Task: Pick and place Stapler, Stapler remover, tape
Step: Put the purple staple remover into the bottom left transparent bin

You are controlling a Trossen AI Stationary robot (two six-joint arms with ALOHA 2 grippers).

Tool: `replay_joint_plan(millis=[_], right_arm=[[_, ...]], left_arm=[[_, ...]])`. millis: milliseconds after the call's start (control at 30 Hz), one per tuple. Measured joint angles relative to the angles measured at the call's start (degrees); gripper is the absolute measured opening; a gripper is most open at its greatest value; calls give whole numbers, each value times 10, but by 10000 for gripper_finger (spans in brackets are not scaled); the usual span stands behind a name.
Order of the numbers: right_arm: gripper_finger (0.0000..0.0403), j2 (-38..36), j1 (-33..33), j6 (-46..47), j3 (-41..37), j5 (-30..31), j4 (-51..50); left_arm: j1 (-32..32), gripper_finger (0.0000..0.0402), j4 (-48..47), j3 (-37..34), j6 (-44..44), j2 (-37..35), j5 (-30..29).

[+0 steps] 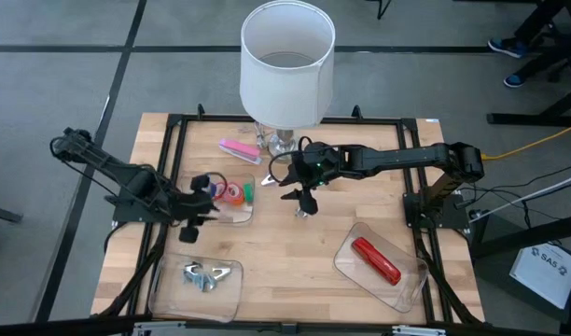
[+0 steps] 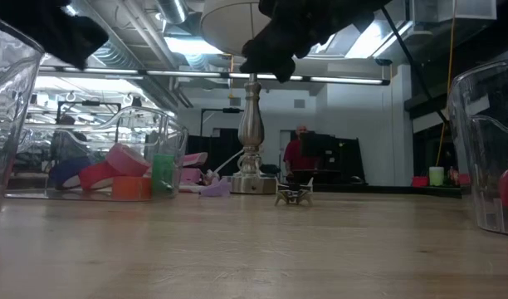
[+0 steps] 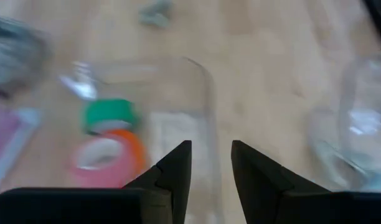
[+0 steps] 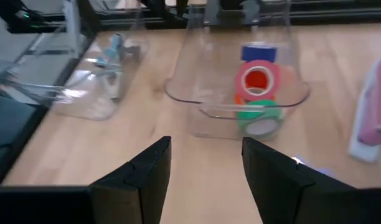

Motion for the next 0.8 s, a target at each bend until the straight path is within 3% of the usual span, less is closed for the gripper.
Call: replay_joint_plan(millis=[333,500,800], right_arm=[[197,0,0,-43,0,78,0],[197,2,0,-57,0,114,-2],[197,37,0,-57,1,114,12]], left_arm=[[44,108,55,0,41,-30,-178],[65,108,120,0,98,-23,-199],[94,106,213,0,159,13,-201]])
